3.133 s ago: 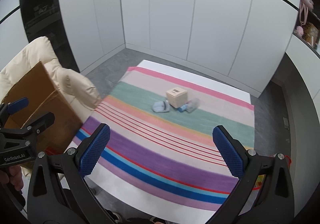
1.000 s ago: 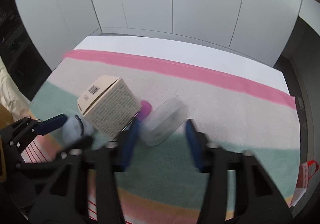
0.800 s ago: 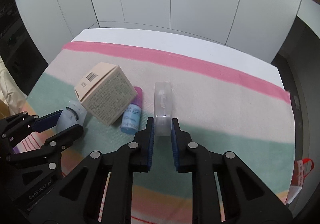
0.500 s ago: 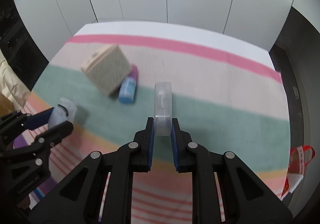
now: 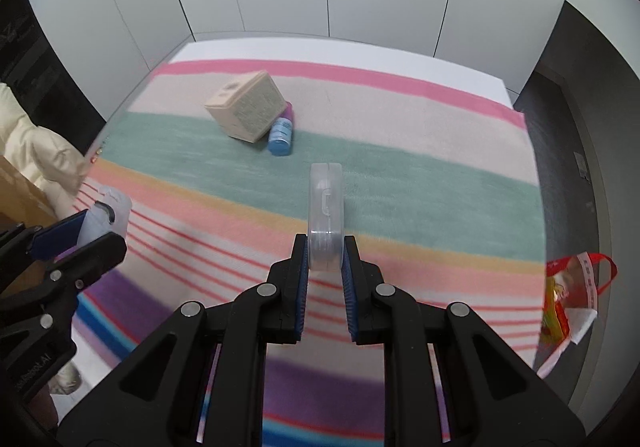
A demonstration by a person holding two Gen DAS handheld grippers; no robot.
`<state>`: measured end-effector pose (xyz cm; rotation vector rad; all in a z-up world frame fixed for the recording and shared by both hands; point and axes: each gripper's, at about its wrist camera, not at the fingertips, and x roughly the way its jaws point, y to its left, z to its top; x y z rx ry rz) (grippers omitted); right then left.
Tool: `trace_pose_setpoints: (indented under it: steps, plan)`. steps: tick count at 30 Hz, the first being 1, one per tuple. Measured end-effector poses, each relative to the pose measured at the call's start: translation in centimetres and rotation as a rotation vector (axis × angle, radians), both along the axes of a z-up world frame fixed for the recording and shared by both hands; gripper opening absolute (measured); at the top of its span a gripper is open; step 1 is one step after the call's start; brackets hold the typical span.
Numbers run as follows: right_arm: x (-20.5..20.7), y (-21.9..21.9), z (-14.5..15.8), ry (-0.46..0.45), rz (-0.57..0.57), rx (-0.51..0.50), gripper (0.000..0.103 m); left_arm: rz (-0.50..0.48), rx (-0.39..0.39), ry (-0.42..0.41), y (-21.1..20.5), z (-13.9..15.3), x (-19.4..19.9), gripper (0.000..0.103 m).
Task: Organize objects
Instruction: 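Lift and carry the blue case and clear tube toward the cardboard box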
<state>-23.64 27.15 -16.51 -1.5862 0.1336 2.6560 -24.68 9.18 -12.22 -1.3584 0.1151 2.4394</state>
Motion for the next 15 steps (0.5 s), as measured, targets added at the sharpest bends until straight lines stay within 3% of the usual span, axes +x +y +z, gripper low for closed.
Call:
trace_pose_setpoints:
  steps: [9,15]
  plan:
    - [5.8,-1.5,7.1,0.069,0.019,0.009,0.016,0.011,0.029,0.063,-2.6,6.0,4.6,0.036]
    - [9.1,-2.9,10.8,0.11,0.036,-0.006,0.016,0.051,0.043,0.102,-5.4,8.5,7.9,0.036]
